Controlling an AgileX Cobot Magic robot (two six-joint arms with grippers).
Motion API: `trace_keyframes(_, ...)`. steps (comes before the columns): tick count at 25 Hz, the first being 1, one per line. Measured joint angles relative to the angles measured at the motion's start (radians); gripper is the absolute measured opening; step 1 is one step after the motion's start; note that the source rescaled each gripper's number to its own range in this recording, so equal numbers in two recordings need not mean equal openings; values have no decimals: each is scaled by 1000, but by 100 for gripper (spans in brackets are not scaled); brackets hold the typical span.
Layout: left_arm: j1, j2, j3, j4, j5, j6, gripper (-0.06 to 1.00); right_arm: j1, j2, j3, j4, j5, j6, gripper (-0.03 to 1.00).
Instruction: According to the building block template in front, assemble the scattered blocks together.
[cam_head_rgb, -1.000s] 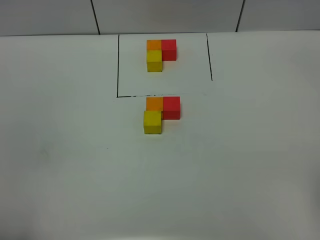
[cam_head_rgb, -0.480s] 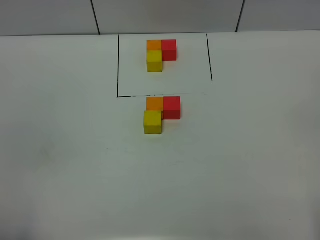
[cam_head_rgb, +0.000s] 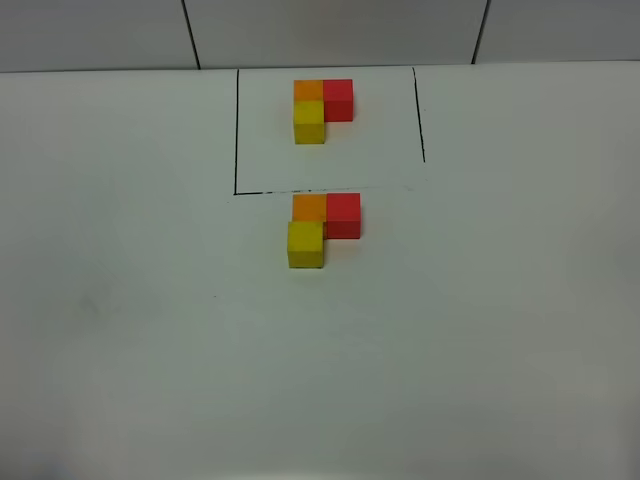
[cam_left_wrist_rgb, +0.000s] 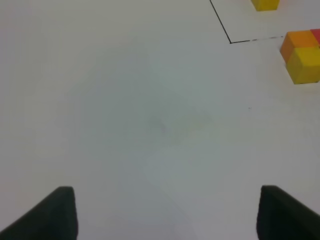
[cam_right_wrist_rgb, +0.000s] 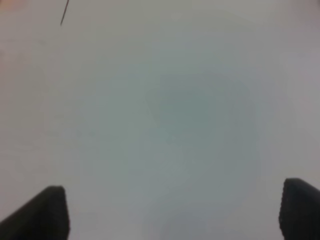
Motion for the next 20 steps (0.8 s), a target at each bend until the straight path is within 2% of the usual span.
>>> trace_keyframes(20,0,0,0,0,0,-1,63,-47,0,0,0,0,-3,77)
